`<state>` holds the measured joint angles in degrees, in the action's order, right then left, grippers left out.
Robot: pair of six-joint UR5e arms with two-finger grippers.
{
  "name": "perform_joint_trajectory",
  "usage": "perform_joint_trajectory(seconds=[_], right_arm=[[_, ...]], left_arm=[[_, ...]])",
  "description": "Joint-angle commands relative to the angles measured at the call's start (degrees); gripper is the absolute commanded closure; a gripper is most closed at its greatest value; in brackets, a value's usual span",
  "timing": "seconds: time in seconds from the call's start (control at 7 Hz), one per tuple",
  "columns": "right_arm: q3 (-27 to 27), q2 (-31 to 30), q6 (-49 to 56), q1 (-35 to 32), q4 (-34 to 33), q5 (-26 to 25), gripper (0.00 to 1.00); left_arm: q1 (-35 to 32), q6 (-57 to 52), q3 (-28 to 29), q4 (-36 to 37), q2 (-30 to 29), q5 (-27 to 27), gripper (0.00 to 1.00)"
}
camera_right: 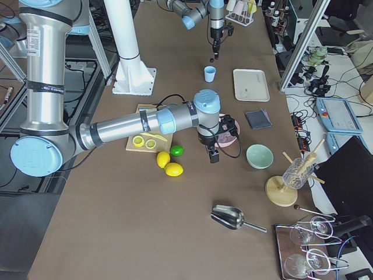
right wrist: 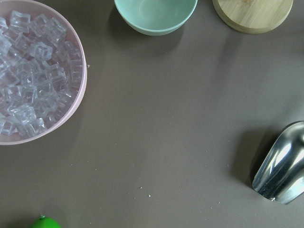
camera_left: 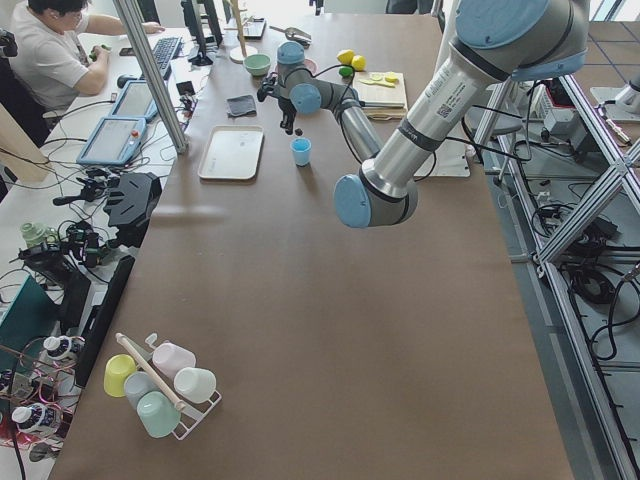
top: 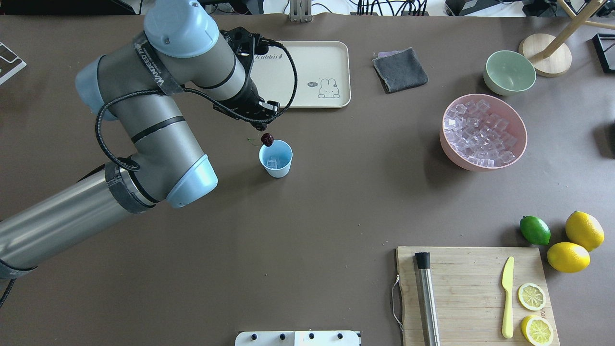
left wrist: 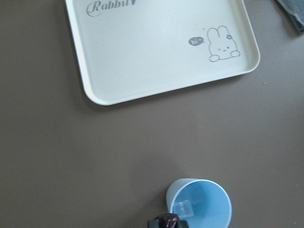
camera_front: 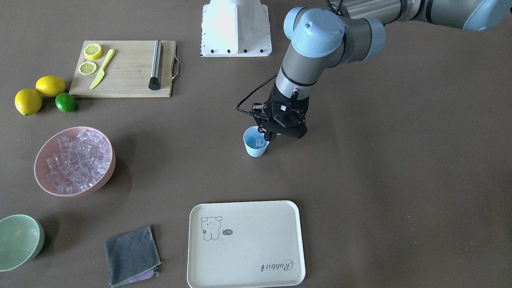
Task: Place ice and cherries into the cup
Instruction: 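Carry the cherries with the left gripper over the blue cup, then lower the cherries into the cup and open the left gripper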
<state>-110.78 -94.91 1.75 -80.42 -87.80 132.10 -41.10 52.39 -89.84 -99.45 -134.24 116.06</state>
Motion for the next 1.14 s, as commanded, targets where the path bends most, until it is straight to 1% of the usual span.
perform_joint_trajectory(seconds=[0.0,0.71,0.86,1.0], right_arm=[[-0.05,0.25,-0.16,0.0,0.0,0.0,0.03],[0.12,0.69,-0.08,0.0,0.0,-0.09,0.03],[0.12,0.69,-0.08,0.0,0.0,-0.09,0.03],[0.12,0.69,-0.08,0.09,0.0,-0.09,0.03]], left_arm=[[0.41,0.69,3.79,-5.67,0.38,-0.75,1.0],[4.09,1.48,2.91,-5.84,0.82,-1.19,1.0],[4.1,1.22,2.91,-5.93,0.82,-2.67,0.15],[4.53,1.4,2.74,-5.93,0.82,-5.73,0.02]])
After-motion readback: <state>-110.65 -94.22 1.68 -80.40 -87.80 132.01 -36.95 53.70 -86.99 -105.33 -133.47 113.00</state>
